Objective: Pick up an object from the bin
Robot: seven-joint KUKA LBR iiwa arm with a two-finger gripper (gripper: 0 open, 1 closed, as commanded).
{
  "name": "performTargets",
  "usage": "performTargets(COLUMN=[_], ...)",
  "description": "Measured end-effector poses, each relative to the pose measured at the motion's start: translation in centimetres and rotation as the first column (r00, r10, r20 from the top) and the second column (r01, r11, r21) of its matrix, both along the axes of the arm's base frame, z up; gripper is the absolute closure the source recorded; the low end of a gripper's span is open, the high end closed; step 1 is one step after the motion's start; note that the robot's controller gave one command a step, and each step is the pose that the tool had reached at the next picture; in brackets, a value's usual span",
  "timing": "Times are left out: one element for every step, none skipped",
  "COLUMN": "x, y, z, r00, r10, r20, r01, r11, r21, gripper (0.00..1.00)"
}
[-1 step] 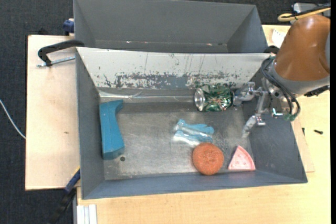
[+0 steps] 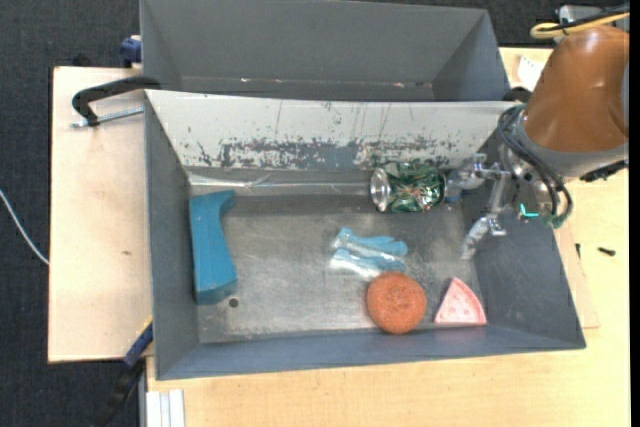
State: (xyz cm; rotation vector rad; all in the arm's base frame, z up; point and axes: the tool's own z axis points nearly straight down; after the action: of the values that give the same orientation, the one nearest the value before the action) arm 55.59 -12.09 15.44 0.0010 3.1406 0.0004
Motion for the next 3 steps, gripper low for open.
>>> performTargets(x=[-4.3, -4.3, -3.5], y=[4.7, 4.7, 5.5], z=[-7.2, -7.2, -5.8], r00=[0.989, 0.989, 1.000], r10=[0.150, 0.151, 0.019], r20=[-0.001, -0.001, -0.004], r01=[-0.150, -0.151, -0.019], r11=[0.989, 0.989, 1.000], r21=[0.001, 0.001, 0.000], gripper=[1.00, 1.00, 1.00])
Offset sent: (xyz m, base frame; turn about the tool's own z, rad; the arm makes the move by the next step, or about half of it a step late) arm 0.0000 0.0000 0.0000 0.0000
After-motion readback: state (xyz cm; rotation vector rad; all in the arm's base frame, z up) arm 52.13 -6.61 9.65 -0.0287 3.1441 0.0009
